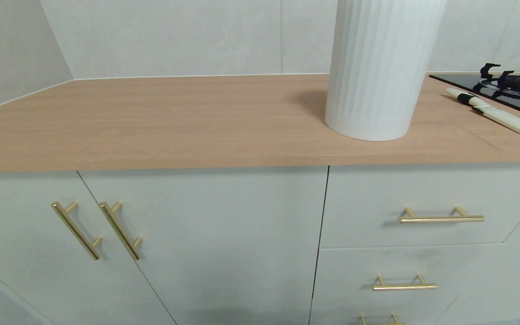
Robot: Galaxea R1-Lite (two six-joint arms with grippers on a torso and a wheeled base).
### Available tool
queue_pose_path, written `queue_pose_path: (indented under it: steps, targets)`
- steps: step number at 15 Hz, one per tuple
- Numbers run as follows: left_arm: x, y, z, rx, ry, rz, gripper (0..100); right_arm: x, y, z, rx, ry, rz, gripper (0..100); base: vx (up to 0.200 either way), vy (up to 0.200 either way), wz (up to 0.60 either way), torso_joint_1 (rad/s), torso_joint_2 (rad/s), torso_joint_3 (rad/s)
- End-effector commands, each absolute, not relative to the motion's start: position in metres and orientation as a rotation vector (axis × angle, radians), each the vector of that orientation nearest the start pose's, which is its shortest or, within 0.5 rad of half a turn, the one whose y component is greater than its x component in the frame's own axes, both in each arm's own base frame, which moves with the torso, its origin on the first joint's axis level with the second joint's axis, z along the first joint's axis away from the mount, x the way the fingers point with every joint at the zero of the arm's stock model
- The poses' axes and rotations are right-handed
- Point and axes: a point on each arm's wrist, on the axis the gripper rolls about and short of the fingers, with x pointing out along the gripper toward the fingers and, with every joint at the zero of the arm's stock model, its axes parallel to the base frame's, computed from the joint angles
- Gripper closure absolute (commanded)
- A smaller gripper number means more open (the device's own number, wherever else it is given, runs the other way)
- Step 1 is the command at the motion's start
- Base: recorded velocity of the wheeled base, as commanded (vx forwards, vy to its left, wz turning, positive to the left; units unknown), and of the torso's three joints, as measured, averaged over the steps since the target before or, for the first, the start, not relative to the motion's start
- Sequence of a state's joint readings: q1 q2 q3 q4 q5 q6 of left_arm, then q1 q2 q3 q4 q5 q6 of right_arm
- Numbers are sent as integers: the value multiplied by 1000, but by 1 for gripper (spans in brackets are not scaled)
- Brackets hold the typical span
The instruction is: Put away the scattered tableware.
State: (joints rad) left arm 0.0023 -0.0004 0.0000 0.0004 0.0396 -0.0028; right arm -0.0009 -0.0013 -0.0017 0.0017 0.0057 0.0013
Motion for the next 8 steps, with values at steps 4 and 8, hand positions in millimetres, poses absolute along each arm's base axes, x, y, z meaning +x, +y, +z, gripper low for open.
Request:
queue_pose_path:
  steps: [4,8]
  targets:
    - [-23,1,75,-3,0,43,0,-23,0,76,2,0,6,0,-200,-200,0,-3,5,5]
    - [-23,1,75,-3,0,43,0,-23,0,76,3,0,6,0,0,0,0,0,0,0]
